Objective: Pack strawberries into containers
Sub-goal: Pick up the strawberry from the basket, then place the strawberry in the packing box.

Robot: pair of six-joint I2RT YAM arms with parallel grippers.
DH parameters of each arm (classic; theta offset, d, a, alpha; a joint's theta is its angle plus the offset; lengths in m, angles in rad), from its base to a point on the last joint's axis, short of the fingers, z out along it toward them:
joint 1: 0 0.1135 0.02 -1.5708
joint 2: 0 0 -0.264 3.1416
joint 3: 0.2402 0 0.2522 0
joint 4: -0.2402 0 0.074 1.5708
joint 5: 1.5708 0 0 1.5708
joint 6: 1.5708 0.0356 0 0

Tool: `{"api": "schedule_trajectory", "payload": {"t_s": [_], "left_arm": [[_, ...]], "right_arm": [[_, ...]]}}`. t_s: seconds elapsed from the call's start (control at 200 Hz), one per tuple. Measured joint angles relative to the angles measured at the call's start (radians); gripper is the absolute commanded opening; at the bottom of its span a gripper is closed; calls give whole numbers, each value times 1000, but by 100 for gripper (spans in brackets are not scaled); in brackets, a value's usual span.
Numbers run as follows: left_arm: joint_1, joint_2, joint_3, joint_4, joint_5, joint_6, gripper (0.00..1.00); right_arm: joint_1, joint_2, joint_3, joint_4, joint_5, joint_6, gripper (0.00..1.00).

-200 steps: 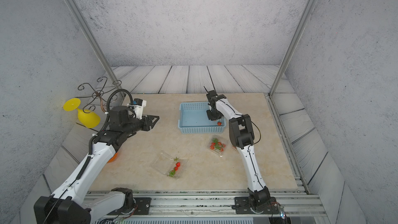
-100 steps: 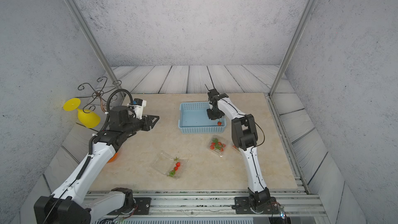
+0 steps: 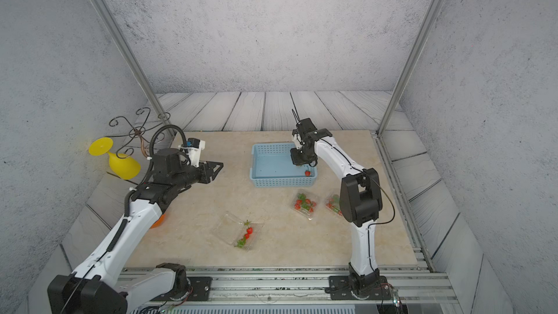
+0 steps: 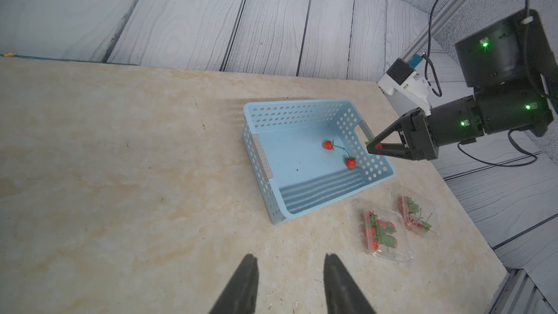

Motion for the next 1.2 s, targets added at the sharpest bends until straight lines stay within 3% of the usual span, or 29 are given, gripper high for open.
{"api": "schedule_trajectory", "payload": {"t_s": [0.12, 0.285, 0.571, 1.071, 1.201], "left_arm": [[0, 0, 0, 0, 0, 0, 40], [3, -1, 0, 0, 0, 0, 40], [4, -7, 0, 0, -1, 0, 40], [4, -21, 0, 0, -2, -3, 40], [4, -21, 0, 0, -2, -3, 40]], "right_arm": [[80, -99, -105, 11, -48, 0, 17], [275, -219, -198, 48, -115, 18, 18], [505, -224, -316, 163, -236, 87, 18], [563, -172, -526, 272, -272, 127, 18], [563, -172, -564, 286, -268, 128, 22]]}}
